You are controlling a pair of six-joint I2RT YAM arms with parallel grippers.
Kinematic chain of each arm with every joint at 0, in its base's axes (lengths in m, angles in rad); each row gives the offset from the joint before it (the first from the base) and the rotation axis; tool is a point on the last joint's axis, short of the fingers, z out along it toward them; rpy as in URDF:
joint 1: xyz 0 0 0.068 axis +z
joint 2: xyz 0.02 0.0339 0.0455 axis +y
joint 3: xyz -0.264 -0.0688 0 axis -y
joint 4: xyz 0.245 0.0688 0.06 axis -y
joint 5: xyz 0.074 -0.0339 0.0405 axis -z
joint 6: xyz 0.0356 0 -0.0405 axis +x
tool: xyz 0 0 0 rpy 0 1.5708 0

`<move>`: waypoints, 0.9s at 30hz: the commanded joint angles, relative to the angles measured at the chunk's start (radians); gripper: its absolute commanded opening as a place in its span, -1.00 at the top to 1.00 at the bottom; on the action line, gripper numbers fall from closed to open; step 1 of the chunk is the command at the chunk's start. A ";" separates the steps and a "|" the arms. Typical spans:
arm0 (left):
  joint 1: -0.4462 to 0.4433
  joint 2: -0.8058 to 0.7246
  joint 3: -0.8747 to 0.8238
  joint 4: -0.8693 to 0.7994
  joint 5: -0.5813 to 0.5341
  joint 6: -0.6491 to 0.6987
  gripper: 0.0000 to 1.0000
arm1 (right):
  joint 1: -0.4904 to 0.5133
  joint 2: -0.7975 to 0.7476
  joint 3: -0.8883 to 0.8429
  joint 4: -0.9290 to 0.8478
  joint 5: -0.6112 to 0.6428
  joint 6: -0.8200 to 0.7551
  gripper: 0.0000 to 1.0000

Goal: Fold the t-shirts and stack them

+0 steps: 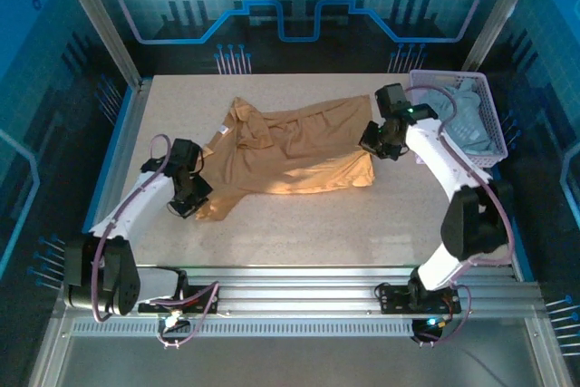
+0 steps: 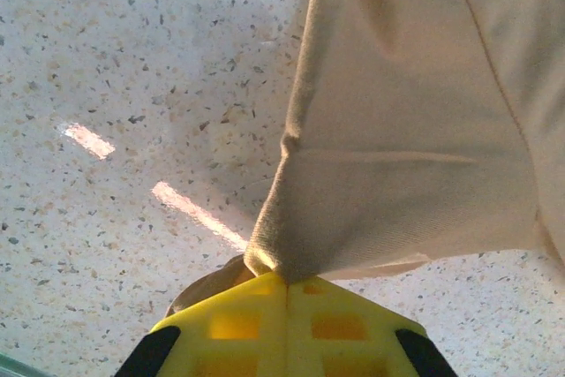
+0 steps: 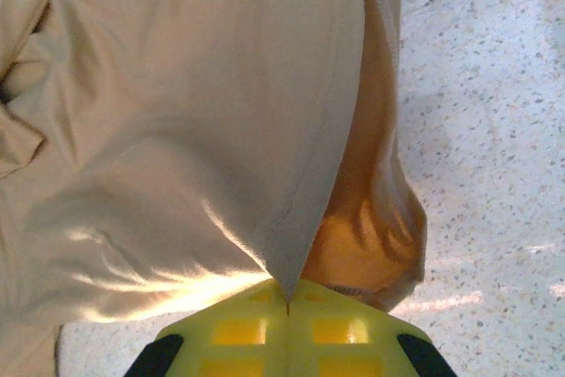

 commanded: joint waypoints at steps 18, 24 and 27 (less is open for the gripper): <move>0.012 0.100 0.118 -0.024 -0.105 -0.031 1.00 | -0.005 0.091 0.005 -0.018 -0.006 -0.021 1.00; 0.012 -0.011 0.037 -0.079 -0.118 -0.053 1.00 | 0.042 -0.111 -0.163 -0.070 -0.017 -0.009 1.00; 0.012 -0.071 -0.002 -0.085 -0.125 -0.063 1.00 | 0.038 -0.175 -0.200 -0.080 -0.008 -0.005 1.00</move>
